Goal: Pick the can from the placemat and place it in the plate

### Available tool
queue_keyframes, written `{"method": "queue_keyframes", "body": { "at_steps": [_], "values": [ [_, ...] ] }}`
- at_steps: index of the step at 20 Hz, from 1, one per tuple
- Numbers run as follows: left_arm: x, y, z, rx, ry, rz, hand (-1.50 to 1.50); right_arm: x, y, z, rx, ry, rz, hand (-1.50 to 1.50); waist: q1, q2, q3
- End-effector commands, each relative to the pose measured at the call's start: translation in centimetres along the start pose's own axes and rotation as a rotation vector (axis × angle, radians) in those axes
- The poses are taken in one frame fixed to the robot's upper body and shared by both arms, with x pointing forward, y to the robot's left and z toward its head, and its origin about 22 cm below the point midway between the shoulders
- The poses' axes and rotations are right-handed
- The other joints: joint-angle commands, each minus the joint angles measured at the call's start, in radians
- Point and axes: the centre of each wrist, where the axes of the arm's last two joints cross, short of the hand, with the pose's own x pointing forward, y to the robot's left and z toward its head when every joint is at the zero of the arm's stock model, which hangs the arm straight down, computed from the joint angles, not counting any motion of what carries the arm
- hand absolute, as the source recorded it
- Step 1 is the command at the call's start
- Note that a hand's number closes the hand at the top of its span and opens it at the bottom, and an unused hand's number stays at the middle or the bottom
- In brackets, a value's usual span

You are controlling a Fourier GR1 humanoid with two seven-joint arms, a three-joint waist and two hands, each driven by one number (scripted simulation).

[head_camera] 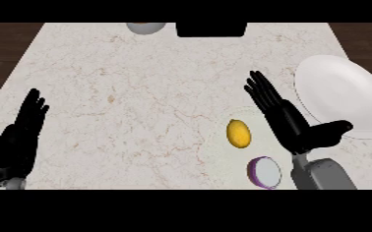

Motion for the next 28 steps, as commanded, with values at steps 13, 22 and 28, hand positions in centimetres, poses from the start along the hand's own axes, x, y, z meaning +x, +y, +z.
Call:
{"method": "queue_keyframes", "body": {
  "at_steps": [13, 22, 28],
  "values": [
    [-3.1, -4.7, 0.9, -0.104, 0.131, -0.005, 0.0, 1.9, -2.4, 7.8, -0.296, -0.149, 0.727, 1.5, -0.06, 0.028, -0.011],
    [-2.4, -8.0, -0.4, -0.172, 0.13, -0.014, 0.0, -0.9, -2.6, 12.6, 0.033, -0.174, 0.643, -1.5, -0.022, 0.031, -0.015],
    [-2.1, -7.2, -0.7, -0.169, 0.13, -0.005, 0.0, 2.2, -3.2, 12.6, 0.017, -0.063, 1.013, -1.5, -0.017, 0.029, -0.016]
  ]
}}
